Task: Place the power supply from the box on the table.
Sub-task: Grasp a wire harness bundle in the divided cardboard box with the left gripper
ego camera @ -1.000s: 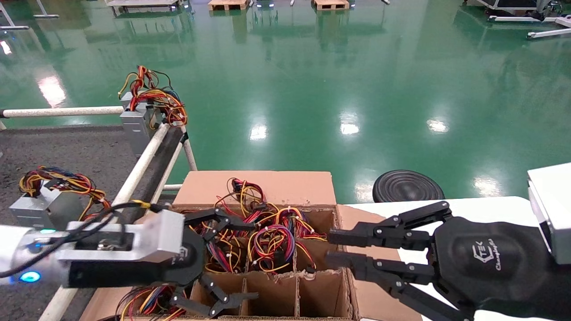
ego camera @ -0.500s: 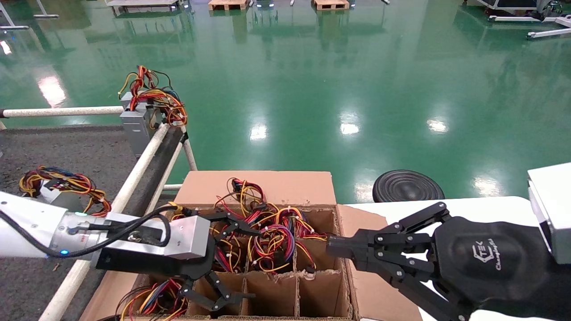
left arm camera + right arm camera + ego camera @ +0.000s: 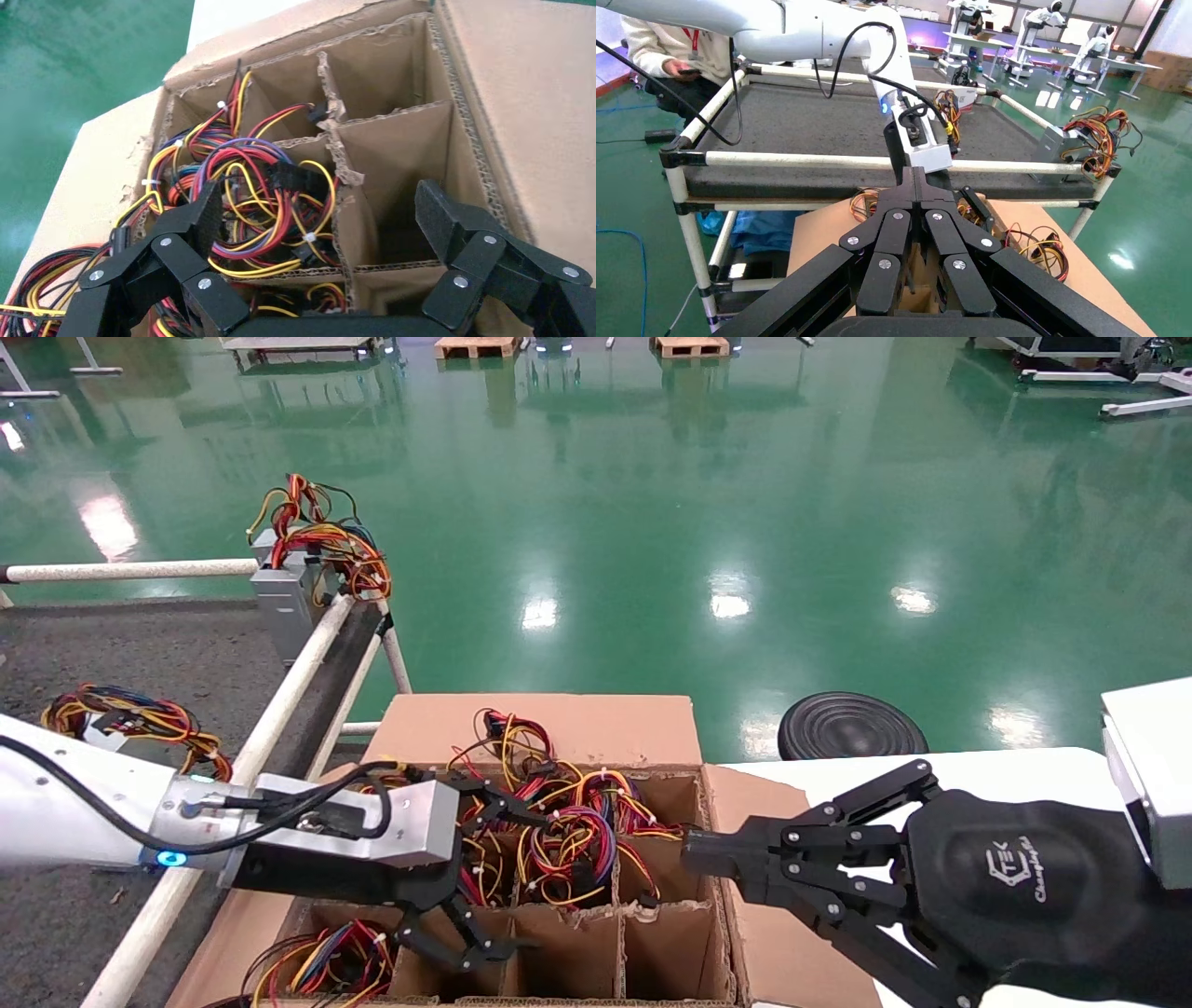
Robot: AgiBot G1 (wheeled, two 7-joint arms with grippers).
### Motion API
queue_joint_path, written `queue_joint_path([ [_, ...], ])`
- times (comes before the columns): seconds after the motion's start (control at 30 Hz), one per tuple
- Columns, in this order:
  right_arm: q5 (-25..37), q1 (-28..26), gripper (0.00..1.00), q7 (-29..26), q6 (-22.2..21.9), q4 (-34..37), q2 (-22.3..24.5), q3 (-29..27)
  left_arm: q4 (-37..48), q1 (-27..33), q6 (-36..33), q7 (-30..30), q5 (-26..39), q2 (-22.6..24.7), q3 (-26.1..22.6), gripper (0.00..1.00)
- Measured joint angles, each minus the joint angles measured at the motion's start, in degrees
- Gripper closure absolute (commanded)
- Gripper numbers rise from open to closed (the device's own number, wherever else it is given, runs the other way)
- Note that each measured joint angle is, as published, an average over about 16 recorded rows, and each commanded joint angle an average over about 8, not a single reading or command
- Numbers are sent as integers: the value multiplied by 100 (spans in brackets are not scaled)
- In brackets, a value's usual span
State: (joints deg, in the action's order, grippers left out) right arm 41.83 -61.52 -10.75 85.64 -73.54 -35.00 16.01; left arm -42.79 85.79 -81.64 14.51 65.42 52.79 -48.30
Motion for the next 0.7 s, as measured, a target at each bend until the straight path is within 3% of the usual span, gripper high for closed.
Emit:
queue_joint_path([
  [0.7,0,0,100,0,0,0,0,0,404,94,159,218,-145,177,-229,0],
])
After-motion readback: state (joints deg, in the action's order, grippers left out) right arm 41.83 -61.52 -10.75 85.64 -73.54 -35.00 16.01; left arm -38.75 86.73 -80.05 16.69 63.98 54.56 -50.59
